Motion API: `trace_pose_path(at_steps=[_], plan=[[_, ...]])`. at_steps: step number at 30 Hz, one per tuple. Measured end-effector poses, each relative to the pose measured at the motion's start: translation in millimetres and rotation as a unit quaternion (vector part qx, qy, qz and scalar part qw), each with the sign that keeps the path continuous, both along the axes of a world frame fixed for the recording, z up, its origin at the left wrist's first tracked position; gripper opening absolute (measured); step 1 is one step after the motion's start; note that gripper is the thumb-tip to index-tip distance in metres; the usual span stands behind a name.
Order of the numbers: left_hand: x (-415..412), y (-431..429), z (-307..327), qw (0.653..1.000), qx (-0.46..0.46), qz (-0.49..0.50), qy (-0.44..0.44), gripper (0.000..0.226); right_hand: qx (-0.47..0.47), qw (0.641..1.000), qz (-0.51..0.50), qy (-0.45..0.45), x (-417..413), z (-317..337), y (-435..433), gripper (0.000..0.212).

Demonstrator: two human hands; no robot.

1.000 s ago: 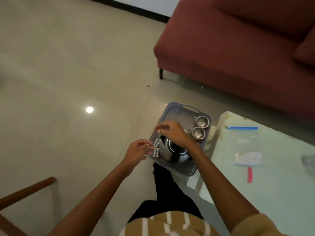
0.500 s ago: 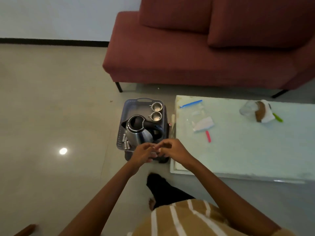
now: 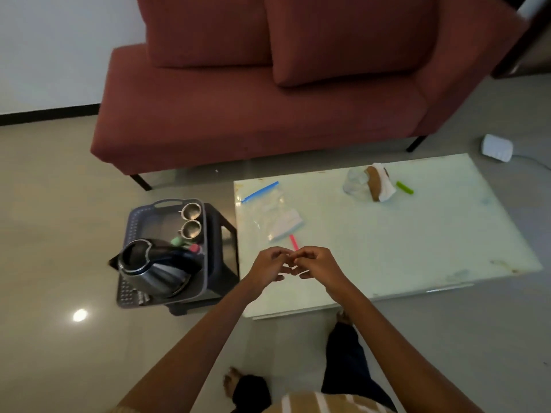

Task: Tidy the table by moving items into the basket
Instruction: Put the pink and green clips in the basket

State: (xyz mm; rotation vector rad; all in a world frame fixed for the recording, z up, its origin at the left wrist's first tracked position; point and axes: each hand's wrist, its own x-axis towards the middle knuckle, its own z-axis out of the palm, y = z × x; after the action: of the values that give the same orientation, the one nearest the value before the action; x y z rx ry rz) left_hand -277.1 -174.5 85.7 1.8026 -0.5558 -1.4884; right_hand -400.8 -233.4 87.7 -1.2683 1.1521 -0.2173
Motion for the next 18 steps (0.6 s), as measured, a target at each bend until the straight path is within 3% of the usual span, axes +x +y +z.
trace_pose_path(at_steps=[8,12,14,18], plan=[[-99.2,-139.8,-65.2,0.997,0.08,-0.017,0.005,0.022,0.05,0.997,-0.002,0.05,-91.9,-69.1,-142.2,0.025],[-112.3,-185.8,-124.2,0.992,0.118,0.005,-0.033,0.024,0.079,0.995,0.013,0.065,-108.7,-121.2,-189.3,0.018],[-108.6,-194.8,-161.8,0.982,0.159,0.065,-0.083,0.024,0.095,0.993,0.005,0.067,-114.0,-149.0,-205.3,0.02],[-98.8,-193.7,-225.0,0.916,0.29,0.109,-0.255,0.033,0.116,0.99,-0.041,0.072,-129.1,-202.0,-226.4,0.023]])
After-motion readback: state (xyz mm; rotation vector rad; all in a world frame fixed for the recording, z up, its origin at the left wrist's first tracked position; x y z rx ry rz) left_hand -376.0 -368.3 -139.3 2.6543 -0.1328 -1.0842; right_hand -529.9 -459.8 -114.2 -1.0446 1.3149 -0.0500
